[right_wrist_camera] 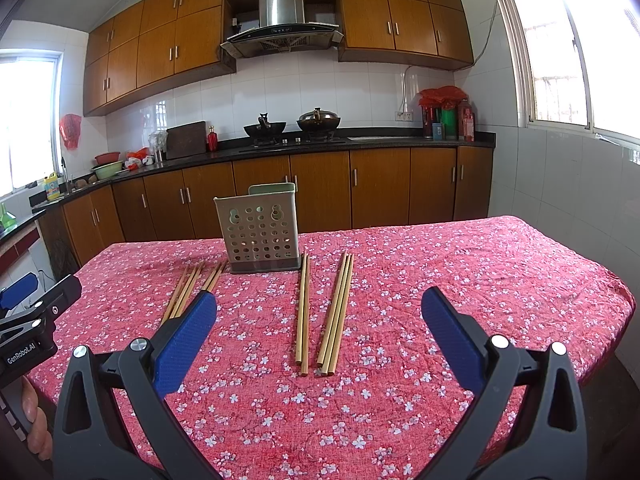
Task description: Organize utensils
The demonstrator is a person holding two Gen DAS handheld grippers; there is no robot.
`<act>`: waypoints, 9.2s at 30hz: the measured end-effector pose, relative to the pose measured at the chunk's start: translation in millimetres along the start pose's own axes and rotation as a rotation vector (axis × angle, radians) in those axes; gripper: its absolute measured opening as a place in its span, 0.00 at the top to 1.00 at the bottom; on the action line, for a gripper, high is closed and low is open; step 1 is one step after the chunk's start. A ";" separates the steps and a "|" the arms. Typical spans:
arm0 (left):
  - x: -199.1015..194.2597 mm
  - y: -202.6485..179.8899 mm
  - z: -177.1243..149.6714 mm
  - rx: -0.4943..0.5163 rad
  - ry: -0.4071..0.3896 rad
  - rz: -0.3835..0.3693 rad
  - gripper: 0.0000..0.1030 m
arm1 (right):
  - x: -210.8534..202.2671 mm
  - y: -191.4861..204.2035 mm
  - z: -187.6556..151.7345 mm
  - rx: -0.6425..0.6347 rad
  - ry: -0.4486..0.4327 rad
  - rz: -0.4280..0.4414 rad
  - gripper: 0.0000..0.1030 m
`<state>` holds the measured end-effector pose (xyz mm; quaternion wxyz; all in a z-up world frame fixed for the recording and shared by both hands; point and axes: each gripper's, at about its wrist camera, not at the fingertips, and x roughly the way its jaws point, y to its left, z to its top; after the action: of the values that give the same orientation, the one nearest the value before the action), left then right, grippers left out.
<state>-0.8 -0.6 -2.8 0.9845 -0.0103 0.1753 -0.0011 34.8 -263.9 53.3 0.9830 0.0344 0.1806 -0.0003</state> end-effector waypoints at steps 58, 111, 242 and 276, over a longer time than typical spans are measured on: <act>147.6 44.1 -19.5 -0.095 0.417 0.055 0.25 | 180.7 -46.4 -26.1 0.142 0.564 0.005 0.66; 214.8 60.1 -20.8 0.001 0.549 0.041 0.87 | 211.9 -88.9 -27.5 0.061 0.529 -0.106 0.91; 236.5 50.3 -13.8 -0.048 0.575 0.053 0.91 | 221.9 -83.1 -22.4 0.034 0.542 -0.030 0.92; 240.5 63.6 -12.3 -0.086 0.553 0.045 0.89 | 229.7 -87.2 -23.3 0.054 0.514 -0.030 0.91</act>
<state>220.6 61.4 -98.7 0.8978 -0.0474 0.4372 0.0252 240.1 -346.6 -55.9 0.9035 0.0569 0.4247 -0.0109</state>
